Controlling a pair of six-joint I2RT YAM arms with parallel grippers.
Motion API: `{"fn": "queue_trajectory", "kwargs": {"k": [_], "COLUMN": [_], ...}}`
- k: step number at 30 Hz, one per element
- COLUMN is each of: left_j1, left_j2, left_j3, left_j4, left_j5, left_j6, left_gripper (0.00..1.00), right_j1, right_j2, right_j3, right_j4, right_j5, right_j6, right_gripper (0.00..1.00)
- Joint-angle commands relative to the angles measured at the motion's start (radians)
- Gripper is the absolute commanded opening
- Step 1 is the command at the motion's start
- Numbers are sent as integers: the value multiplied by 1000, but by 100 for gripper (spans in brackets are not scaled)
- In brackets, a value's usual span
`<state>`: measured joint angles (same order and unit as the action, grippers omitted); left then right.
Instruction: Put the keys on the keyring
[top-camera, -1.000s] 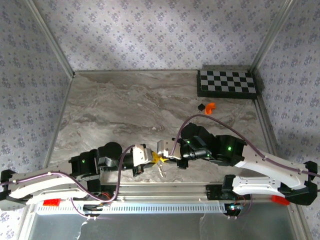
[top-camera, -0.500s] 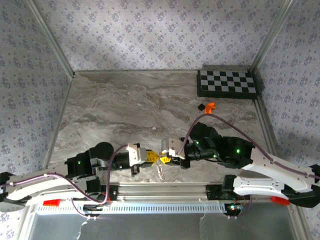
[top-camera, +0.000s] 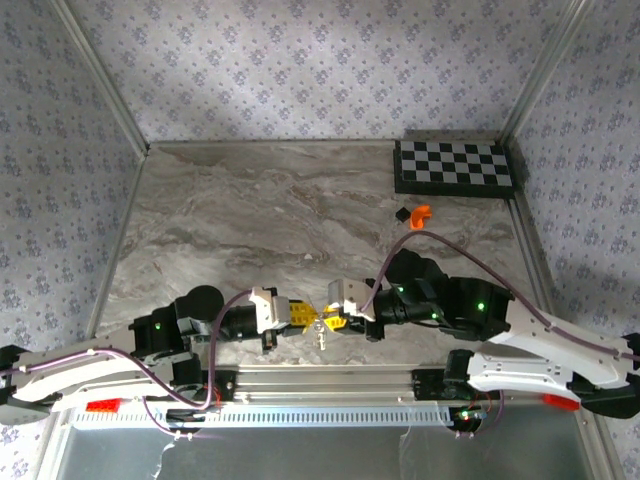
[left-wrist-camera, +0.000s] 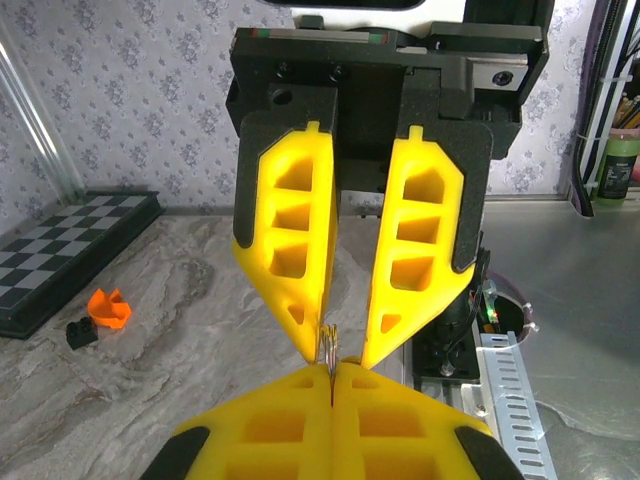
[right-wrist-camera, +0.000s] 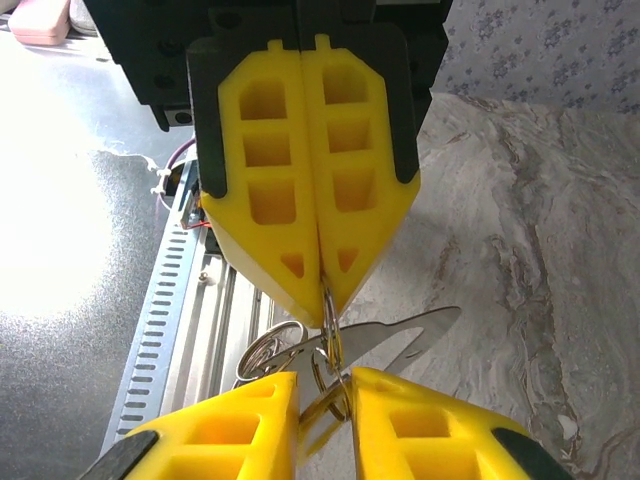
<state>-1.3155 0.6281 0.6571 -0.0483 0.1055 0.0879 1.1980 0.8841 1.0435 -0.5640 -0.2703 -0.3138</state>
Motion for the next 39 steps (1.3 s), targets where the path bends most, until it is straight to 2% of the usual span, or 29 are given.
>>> {"fn": "queue_trajectory", "kwargs": {"k": [1, 8, 12, 30, 39], "left_j1": [1, 0, 1, 0, 0], "left_j2": [-15, -19, -25, -35, -25], "left_j3": [5, 4, -6, -28, -40], "left_j4": [68, 72, 86, 175, 232], "left_j5": [24, 33, 39, 177, 194], "left_j6": [-9, -13, -18, -44, -63], "left_gripper": [0, 0, 0, 0, 0], "right_j1": [-4, -11, -14, -37, -31], "right_j2": [-24, -16, -10, -42, -53], "right_j3": [-13, -21, -29, -78, -100], "right_j4": [24, 30, 29, 122, 175], "right_j5": [-22, -29, -28, -100, -149], "right_j6": [28, 30, 32, 38, 39], "right_gripper": [21, 6, 3, 6, 10]}}
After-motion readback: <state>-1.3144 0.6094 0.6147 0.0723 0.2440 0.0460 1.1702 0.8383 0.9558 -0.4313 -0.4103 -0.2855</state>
